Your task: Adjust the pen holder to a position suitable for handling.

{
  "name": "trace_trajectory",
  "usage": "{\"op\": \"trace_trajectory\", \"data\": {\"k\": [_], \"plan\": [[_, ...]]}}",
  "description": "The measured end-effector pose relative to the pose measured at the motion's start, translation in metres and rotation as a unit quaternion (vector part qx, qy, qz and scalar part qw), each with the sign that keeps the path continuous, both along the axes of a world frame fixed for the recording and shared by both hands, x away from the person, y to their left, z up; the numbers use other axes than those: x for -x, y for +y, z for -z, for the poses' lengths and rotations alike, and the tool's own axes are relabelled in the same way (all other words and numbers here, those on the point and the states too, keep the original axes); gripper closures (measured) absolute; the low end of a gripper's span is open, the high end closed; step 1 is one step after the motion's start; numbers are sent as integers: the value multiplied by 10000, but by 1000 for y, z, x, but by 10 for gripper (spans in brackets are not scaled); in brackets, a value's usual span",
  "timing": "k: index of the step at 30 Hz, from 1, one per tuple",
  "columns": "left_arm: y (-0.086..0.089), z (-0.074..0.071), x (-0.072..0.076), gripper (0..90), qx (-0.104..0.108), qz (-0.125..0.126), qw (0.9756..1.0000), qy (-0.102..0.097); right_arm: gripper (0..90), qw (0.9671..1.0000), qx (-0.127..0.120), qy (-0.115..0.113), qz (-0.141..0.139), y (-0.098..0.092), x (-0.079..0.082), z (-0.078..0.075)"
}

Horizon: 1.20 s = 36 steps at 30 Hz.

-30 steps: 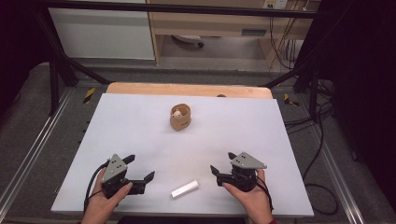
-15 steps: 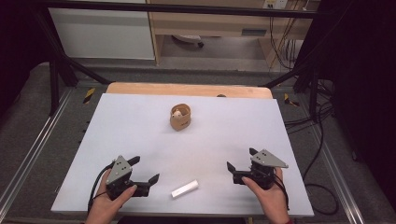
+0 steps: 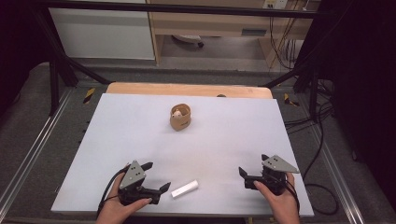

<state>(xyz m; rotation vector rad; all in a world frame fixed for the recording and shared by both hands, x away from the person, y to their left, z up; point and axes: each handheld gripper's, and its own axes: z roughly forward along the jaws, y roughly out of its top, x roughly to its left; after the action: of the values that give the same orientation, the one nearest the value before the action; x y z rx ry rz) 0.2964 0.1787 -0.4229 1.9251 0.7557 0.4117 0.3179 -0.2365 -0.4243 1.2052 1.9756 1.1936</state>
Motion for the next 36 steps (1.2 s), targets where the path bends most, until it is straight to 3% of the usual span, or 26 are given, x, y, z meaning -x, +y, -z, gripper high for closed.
{"op": "trace_trajectory", "data": {"k": [2,12,21,25,32,36], "plan": [[-7,3,1,65,-129,139,9998,46,27,10000,61,18,-14,2,-1,1],[-15,10,0,83,-247,300,9989,246,28,9999,103,99,-24,3,-4,3],[-29,22,1,295,-512,537,9958,534,30,9998,122,147,-27,4,-6,5],[-33,25,2,380,-580,627,9946,585,30,9997,153,159,-55,5,-6,5],[-42,30,7,517,-854,937,9902,589,30,9996,195,174,-84,6,-6,6],[-42,32,8,589,-907,961,9894,608,30,9995,212,187,-105,7,-6,6]]}}
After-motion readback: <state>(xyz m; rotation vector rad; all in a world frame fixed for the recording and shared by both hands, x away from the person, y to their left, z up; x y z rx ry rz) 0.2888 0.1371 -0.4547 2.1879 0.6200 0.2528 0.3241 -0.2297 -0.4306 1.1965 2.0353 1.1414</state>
